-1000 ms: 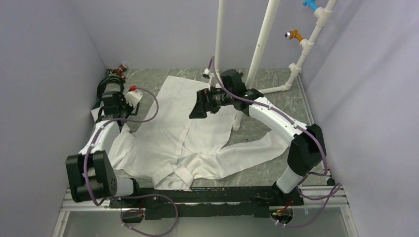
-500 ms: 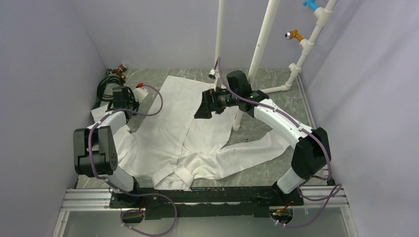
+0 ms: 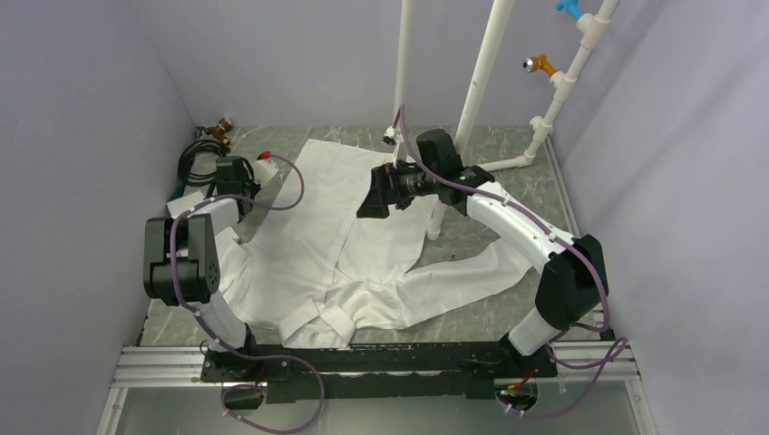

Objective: Remove the brooch from the garment

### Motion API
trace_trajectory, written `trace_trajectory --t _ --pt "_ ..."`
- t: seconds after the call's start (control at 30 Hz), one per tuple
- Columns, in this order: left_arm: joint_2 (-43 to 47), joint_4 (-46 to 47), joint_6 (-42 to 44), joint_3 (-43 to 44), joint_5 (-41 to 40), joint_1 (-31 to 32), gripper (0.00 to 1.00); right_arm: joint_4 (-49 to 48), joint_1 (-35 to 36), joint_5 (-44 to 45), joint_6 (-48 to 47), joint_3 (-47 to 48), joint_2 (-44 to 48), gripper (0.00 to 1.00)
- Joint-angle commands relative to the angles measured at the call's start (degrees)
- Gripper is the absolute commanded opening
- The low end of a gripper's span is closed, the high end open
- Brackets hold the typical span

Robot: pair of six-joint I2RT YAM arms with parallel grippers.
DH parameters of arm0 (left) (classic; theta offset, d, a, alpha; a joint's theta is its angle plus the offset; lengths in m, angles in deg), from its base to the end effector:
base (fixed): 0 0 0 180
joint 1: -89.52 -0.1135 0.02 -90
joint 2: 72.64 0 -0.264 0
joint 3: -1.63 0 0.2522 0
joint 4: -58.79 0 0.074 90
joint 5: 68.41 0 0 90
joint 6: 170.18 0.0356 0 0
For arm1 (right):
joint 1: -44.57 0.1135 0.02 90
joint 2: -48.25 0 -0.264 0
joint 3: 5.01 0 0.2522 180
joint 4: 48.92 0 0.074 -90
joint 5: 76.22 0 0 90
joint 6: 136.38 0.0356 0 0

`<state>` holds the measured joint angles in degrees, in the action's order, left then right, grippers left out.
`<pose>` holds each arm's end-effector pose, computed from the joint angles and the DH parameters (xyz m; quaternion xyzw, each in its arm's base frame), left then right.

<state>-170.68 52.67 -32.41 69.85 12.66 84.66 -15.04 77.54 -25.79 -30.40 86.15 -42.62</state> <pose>0.3623 0.0364 0.1854 0.2919 0.8395 0.2630 0.3754 0.2903 0.2153 0.3226 -0.2807 0.7965 0.4557 0.2812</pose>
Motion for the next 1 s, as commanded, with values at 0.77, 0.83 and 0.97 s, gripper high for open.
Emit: trace_trajectory --t 0.77,0.83,0.97 --pt "-5.6 -6.5 -3.6 7.4 5.6 1.3 0.07 0.5 -0.1 -1.3 -2.1 1.5 0.4 1.0" --pt "-5.9 -7.3 -3.6 7.6 5.9 1.5 0.12 0.6 -0.1 -1.3 -2.2 1.7 0.2 1.0" --pt "-6.4 -9.2 -4.0 8.5 6.2 1.5 0.21 1.0 -0.1 -1.3 -2.4 2.4 -0.4 1.0"
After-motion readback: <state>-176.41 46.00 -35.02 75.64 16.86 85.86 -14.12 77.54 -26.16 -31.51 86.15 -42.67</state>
